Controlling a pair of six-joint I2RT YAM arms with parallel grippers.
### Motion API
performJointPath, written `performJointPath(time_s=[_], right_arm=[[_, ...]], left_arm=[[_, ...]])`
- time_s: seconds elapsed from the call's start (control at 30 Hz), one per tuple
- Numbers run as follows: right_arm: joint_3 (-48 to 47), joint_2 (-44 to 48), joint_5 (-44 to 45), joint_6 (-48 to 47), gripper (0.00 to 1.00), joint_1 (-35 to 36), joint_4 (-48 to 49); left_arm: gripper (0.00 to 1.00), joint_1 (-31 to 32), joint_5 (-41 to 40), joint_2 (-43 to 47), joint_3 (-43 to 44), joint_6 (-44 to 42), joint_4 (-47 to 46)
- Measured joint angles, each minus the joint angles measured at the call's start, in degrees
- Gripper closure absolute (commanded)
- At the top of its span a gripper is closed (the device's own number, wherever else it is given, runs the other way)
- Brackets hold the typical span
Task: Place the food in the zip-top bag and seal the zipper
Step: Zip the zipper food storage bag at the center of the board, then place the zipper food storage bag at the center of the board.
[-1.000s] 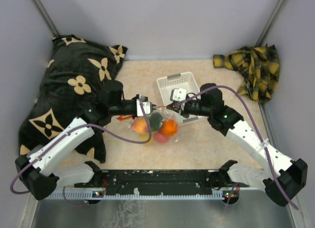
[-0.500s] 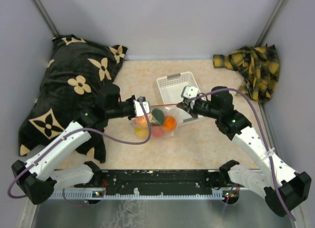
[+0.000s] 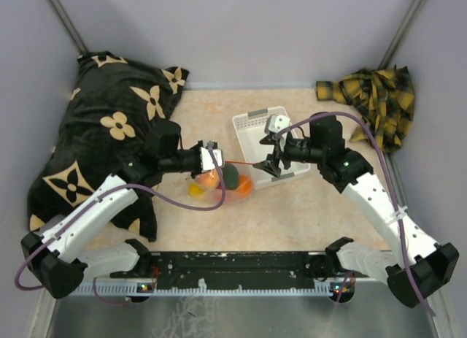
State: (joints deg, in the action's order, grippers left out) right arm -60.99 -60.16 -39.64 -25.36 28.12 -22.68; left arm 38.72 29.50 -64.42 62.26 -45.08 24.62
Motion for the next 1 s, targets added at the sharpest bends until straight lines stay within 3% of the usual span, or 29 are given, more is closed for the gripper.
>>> performJointPath(time_s=[0.27,0.43,0.53,0.67,0.7,1.0], right_arm=[[-1.8,-3.5,-0.7,-1.2,0.32,6.9,0.1],[-3.3,-8.6,-0.2,-1.5,0.41,7.7,0.6],[-4.1,-11.1,0.0,-1.5,0.52,8.4,1.2],[-4.7,-12.9,-0.2,-1.9,0.94,9.0,0.8],[-5.1,-13.2,-0.5,-1.9,1.0,9.0,0.5],[-5.9,-12.9,2.0,-3.4,1.0,8.8,-2.0]], left_arm=[[1.0,0.0,4.3,-0.7,1.3,1.2,-0.2],[1.0,0.0,5.3,-0.7,1.4,1.6,-0.2],[1.0,0.0,5.7,-0.7,1.4,1.6,-0.2],[1.0,0.1,5.9,-0.7,1.4,1.6,-0.2],[1.0,0.1,5.8,-0.7,1.4,1.6,-0.2],[1.0,0.2,3.5,0.5,0.2,1.6,-0.7]])
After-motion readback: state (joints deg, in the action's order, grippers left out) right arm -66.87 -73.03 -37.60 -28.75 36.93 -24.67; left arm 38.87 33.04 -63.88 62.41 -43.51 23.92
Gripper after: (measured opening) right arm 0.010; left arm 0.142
